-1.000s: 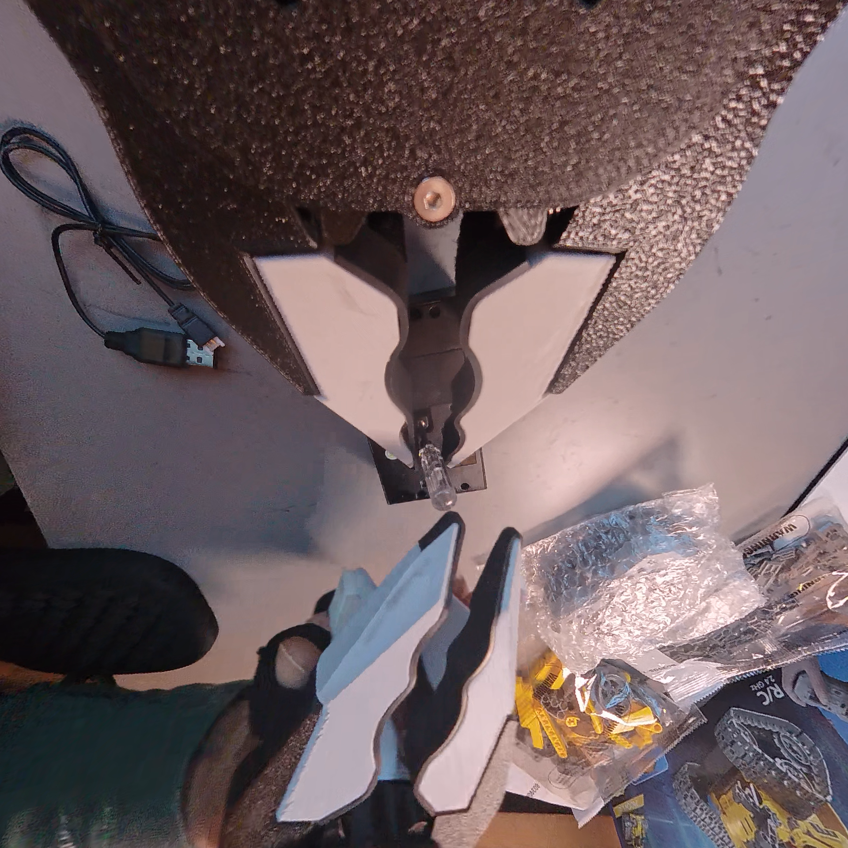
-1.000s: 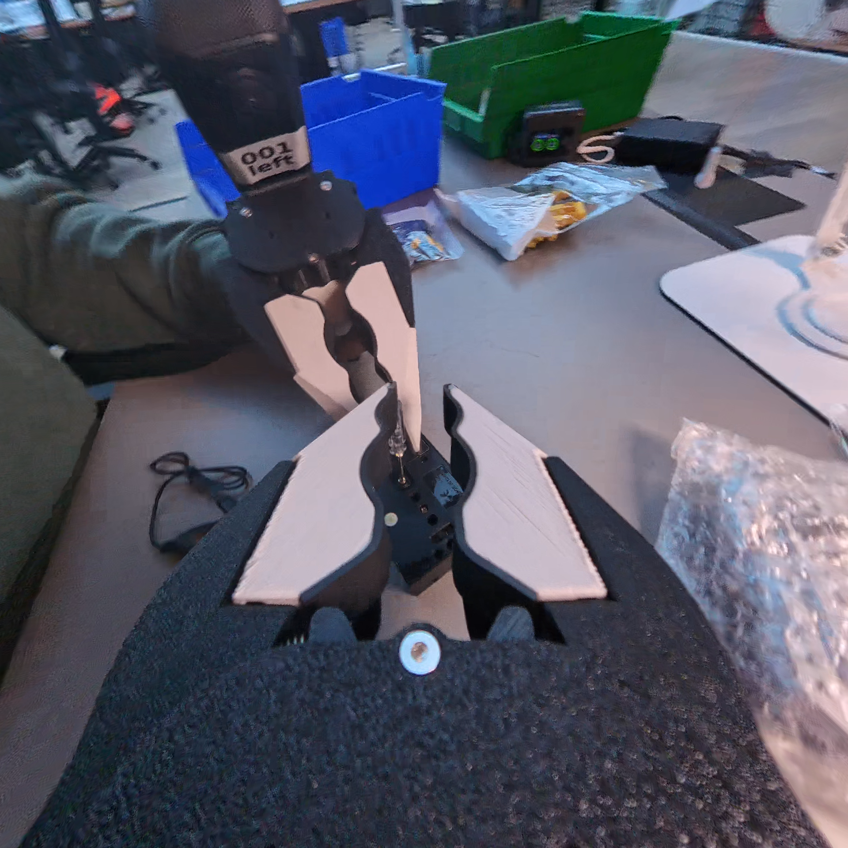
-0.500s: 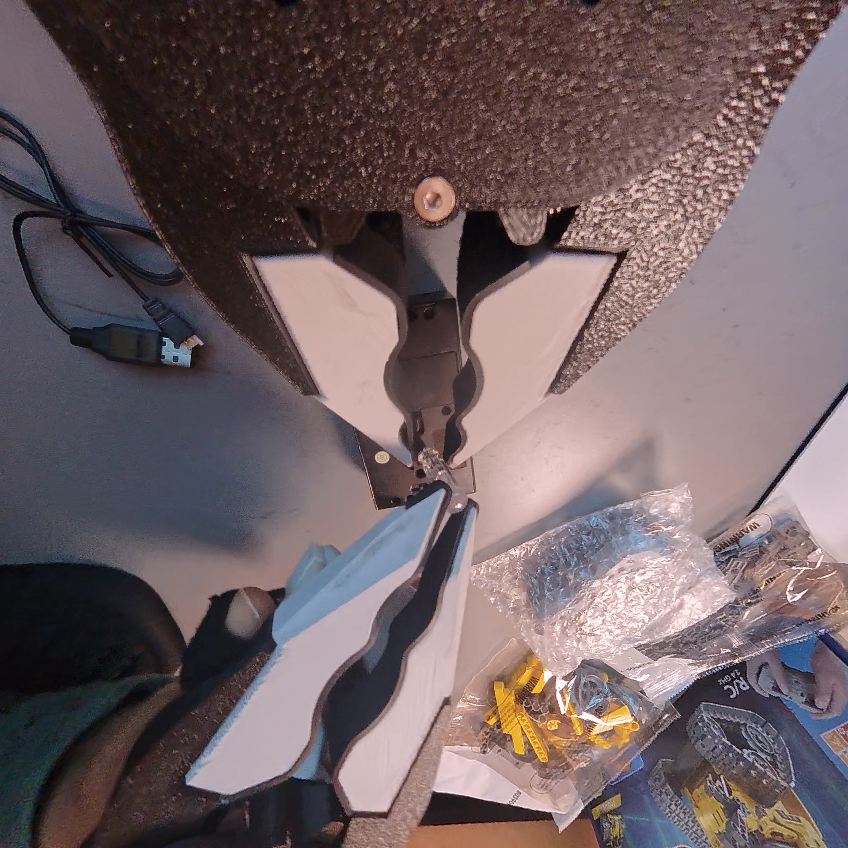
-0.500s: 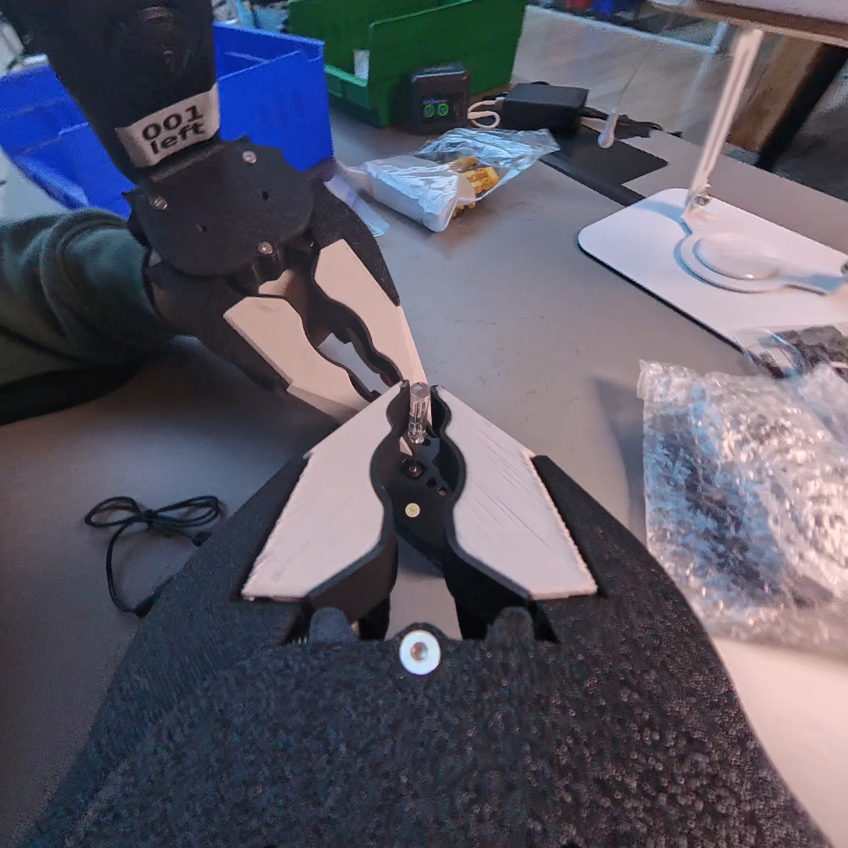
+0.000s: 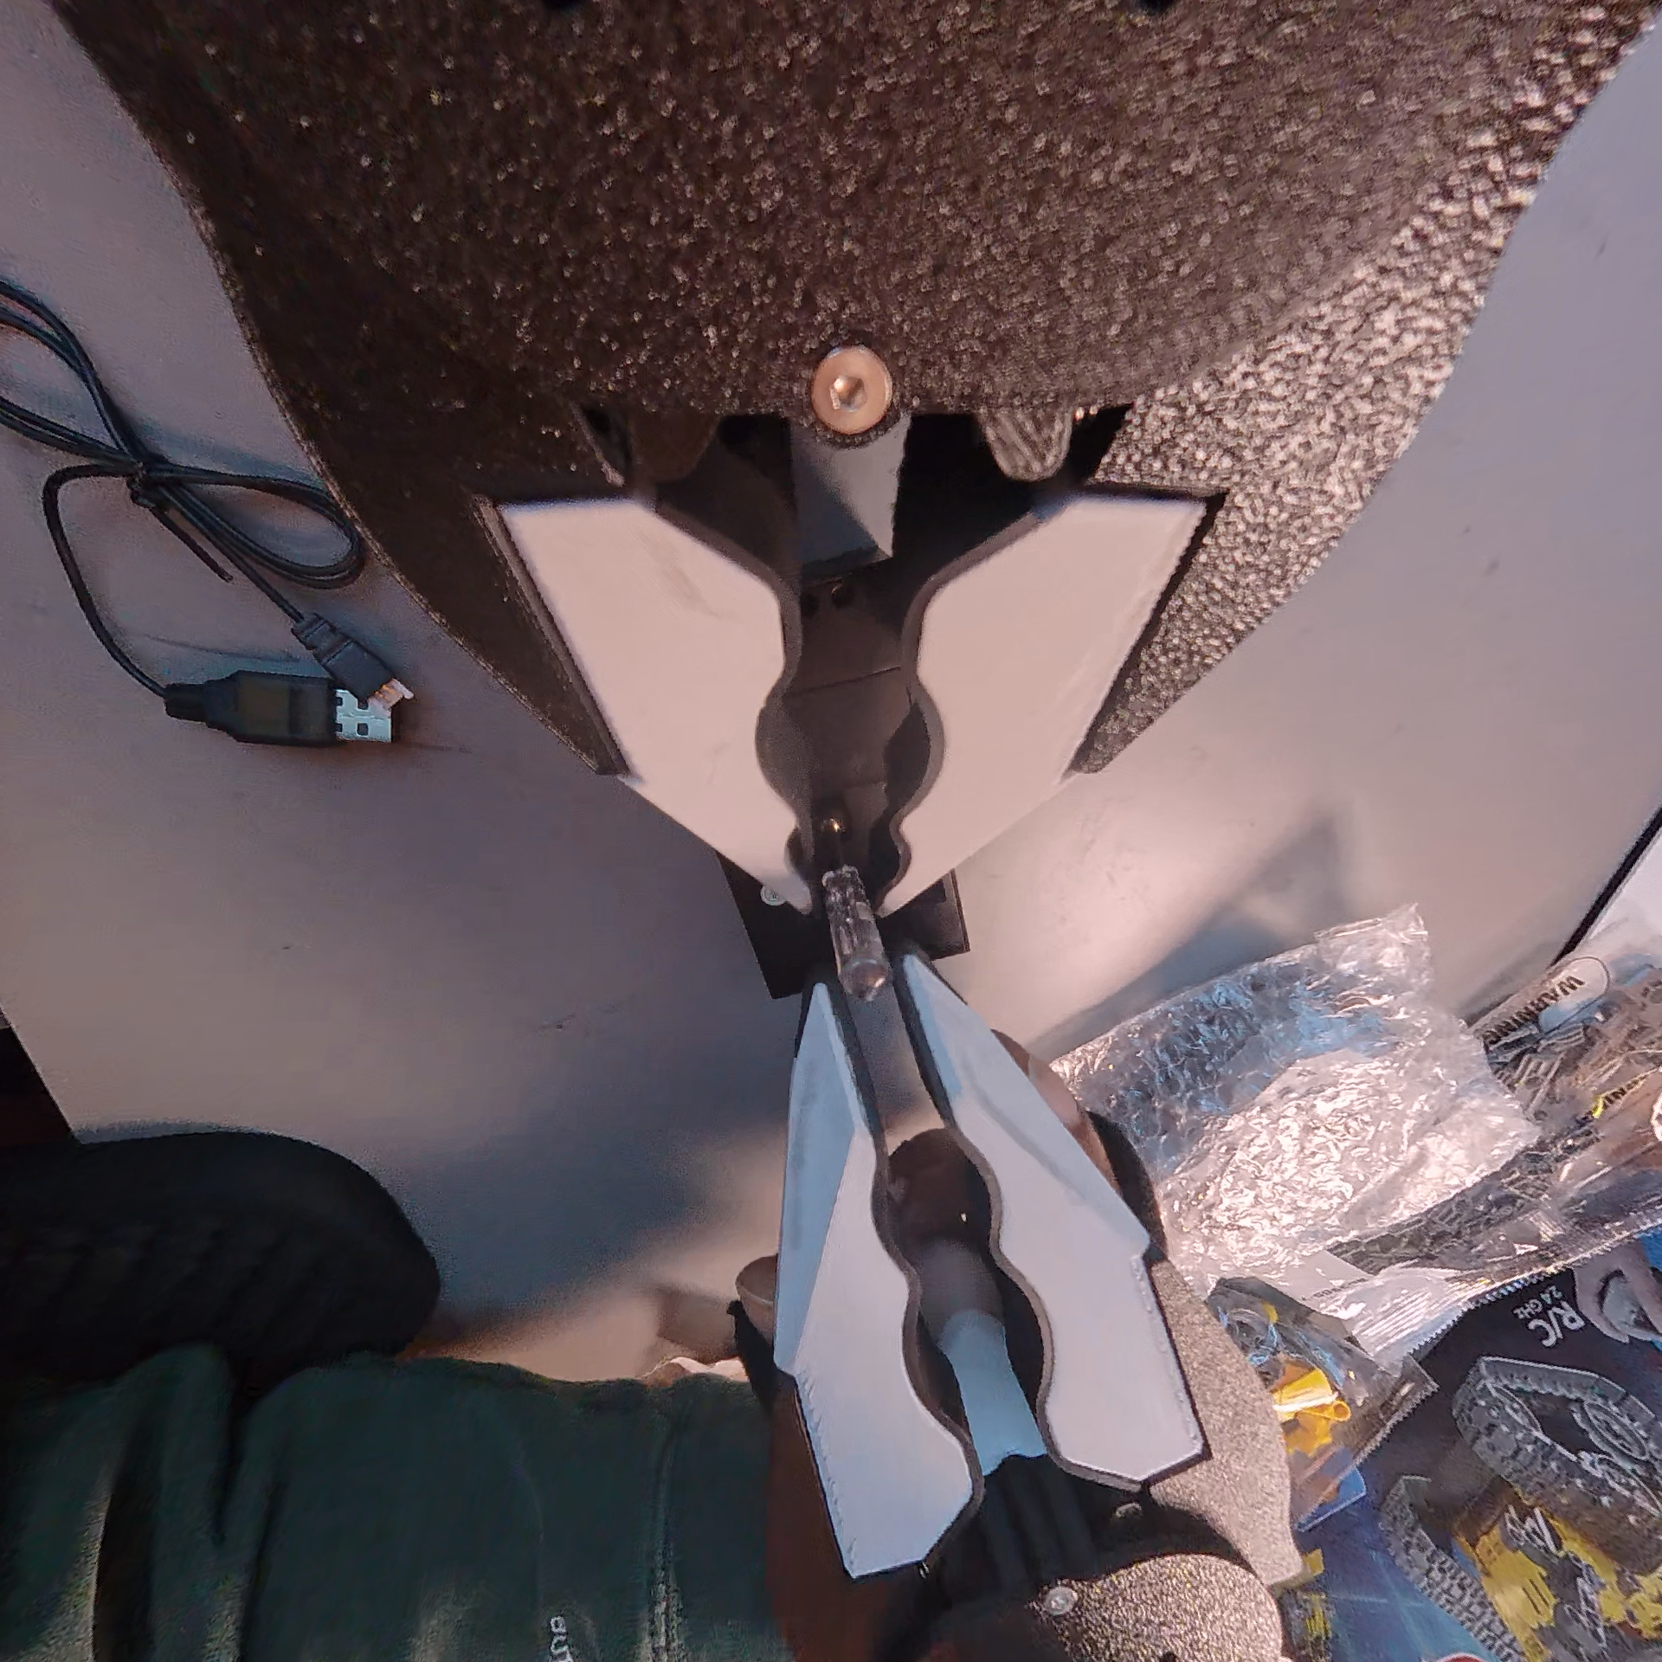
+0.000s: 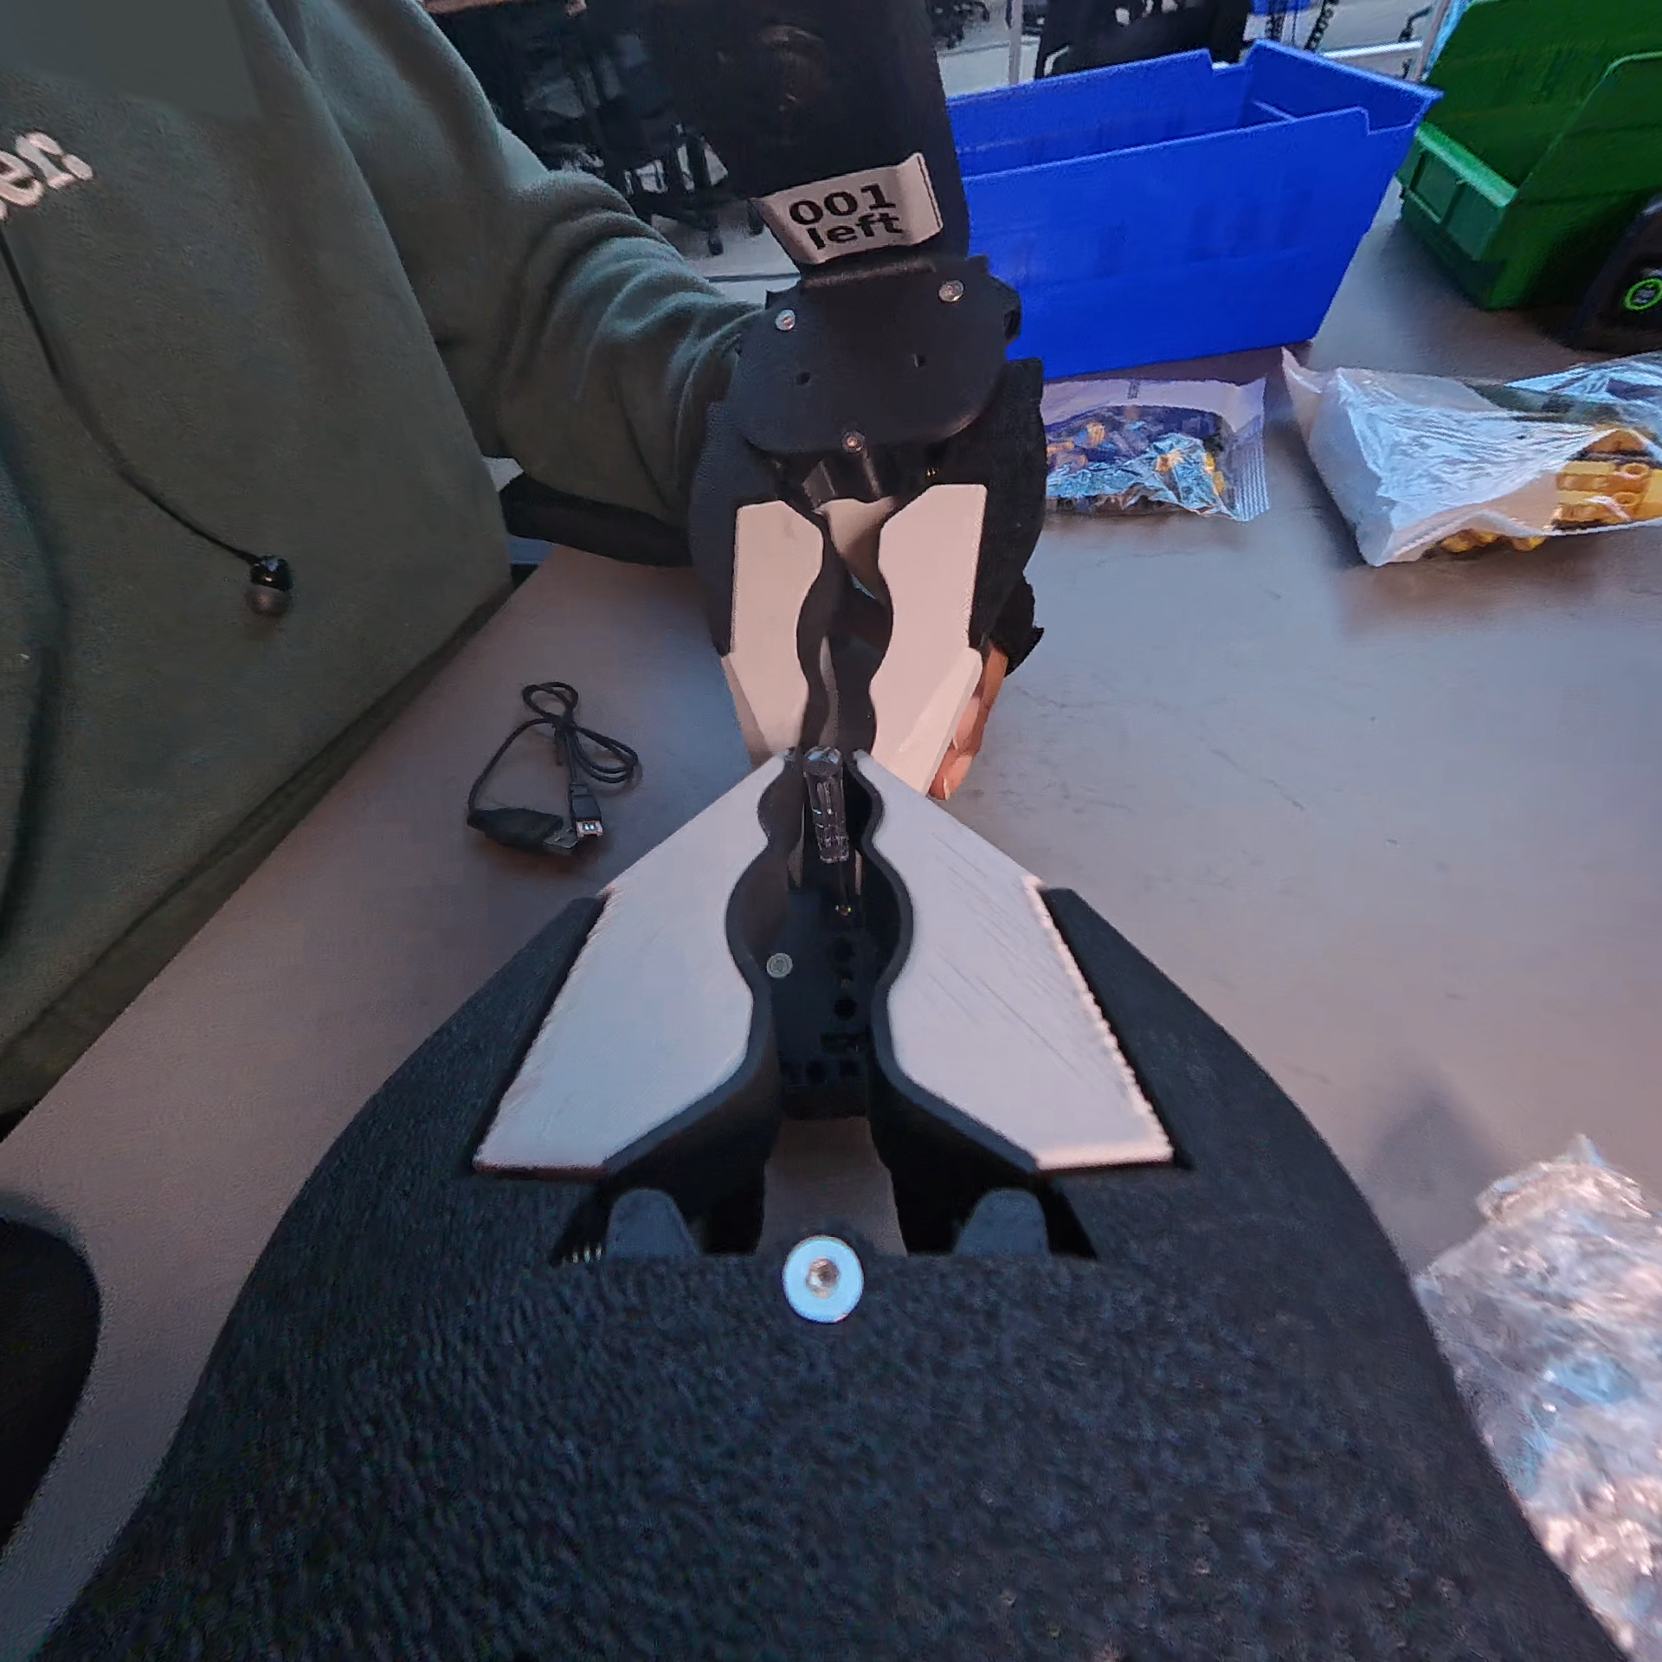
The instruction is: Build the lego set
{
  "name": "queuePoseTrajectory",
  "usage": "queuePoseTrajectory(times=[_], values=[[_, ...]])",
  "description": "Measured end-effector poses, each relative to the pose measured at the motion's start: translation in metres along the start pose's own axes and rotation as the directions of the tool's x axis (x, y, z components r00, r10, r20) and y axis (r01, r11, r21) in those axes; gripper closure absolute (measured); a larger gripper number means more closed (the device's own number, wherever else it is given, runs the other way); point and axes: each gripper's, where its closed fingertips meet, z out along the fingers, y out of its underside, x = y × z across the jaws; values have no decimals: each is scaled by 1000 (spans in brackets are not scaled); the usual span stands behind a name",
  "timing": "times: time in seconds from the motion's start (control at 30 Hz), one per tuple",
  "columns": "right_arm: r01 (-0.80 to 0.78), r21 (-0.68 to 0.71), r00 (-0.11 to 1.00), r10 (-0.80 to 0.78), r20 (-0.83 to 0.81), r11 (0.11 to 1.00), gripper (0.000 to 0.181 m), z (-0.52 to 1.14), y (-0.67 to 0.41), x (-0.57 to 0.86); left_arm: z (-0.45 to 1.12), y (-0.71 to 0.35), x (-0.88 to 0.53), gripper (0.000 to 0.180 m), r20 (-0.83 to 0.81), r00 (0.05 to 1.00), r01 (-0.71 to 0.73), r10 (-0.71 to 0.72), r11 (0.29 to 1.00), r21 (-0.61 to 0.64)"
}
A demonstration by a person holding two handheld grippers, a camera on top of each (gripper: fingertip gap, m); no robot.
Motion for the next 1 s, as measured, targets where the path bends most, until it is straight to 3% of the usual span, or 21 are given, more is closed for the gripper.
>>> queuePoseTrajectory(times=[0.17, 0.27, 0.43, 0.53, 0.63, 0.7, 0.83, 1.0], values=[[-57, 26, 989, 60, -137, 998, 173, -5, -3, 5, 1, 1, -3, 172, 24, 999, 23, -23, 1000, -7], [-121, 153, 947, 160, -277, 981, 156, -10, -22, 2, 0, 1, -3, 172, 45, 999, 23, -23, 1000, -13], [-226, 251, 682, 337, -650, 941, 154, -17, -12, 12, 1, 1, -4, 173, 85, 996, 20, -18, 1000, -23], [-244, 227, 534, 326, -780, 943, 153, -13, 0, 9, 2, 1, -5, 173, 96, 995, 29, -27, 999, -24], [-222, 193, 476, 279, -834, 956, 157, -7, 4, 8, 2, 0, -5, 173, 98, 995, 37, -34, 999, -25], [-200, 183, 461, 257, -849, 962, 174, -8, 3, 12, 3, 0, -5, 172, 102, 994, 36, -33, 999, -28], [-219, 130, 558, 233, -797, 967, 174, -6, 4, 15, 2, 1, -7, 172, 100, 994, 51, -49, 998, -25], [-55, -26, 870, 35, -491, 998, 174, 1, 2, 8, 0, -2, 1, 159, -28, 996, 88, -88, 996, 10]])
